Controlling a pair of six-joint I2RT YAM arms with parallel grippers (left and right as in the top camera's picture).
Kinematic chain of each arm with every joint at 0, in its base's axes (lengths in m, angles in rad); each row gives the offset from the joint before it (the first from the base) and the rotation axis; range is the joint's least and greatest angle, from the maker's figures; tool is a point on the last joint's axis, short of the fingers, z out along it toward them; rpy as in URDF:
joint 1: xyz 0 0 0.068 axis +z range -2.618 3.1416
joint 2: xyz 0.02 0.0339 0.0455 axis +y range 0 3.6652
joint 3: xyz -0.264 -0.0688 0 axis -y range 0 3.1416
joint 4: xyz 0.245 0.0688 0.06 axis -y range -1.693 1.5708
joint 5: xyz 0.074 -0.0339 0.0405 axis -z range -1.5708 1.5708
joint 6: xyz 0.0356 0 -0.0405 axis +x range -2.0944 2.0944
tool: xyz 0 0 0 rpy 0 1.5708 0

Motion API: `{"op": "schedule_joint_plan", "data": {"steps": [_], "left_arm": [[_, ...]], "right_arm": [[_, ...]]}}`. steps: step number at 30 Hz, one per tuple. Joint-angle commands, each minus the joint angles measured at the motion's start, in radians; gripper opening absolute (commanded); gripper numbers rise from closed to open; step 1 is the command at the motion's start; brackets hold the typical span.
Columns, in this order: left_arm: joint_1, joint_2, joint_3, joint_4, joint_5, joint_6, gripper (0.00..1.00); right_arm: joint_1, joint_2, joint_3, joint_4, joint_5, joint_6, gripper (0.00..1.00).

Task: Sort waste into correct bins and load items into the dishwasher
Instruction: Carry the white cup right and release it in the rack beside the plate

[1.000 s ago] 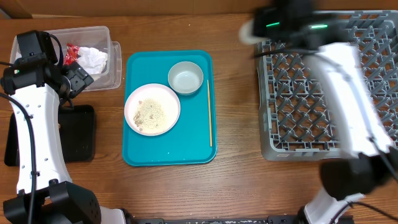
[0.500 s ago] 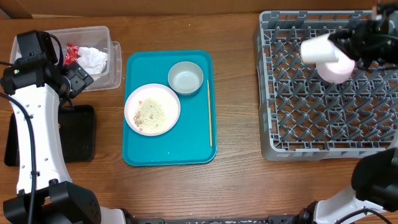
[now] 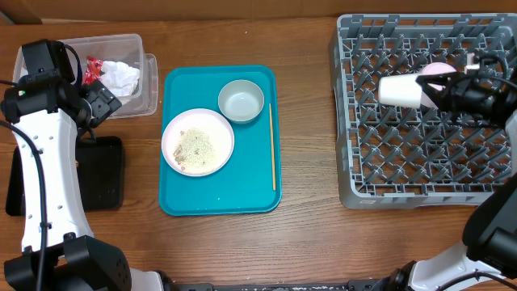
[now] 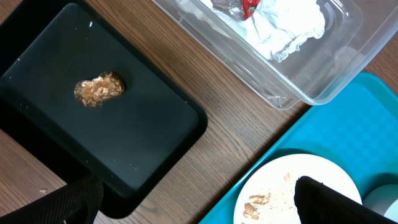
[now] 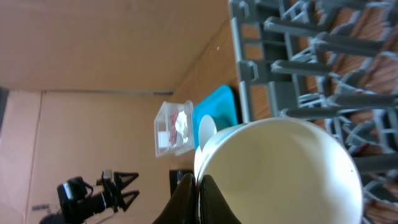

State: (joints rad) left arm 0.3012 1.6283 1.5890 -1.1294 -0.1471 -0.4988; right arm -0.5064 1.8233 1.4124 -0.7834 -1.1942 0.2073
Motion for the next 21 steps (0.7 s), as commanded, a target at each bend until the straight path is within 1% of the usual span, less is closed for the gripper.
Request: {"op": "schedule_joint_plan", "data": {"steps": [1,6,13,21], "left_arm": [[0.0,0.008,-0.005,0.002,-0.01,-0.01,1.0],[0.0,0.008,-0.005,0.002,-0.01,-0.01,1.0],[0.0,0.008,-0.005,0.002,-0.01,-0.01,1.0],[0.0,0.008,-0.005,0.002,-0.01,-0.011,1.0]], "right_arm": [[-0.04,-0.002,-0.056,0.06,-0.038,0.033,0.04],[-0.039,-0.002,-0.117,0.111,-0.038,0.033,0.04],[-0.04,-0.002,-0.176,0.085,-0.039,0.057,0.04],[-0.04,-0.002,-0.183,0.097,-0.087,0.076,0.04]]}}
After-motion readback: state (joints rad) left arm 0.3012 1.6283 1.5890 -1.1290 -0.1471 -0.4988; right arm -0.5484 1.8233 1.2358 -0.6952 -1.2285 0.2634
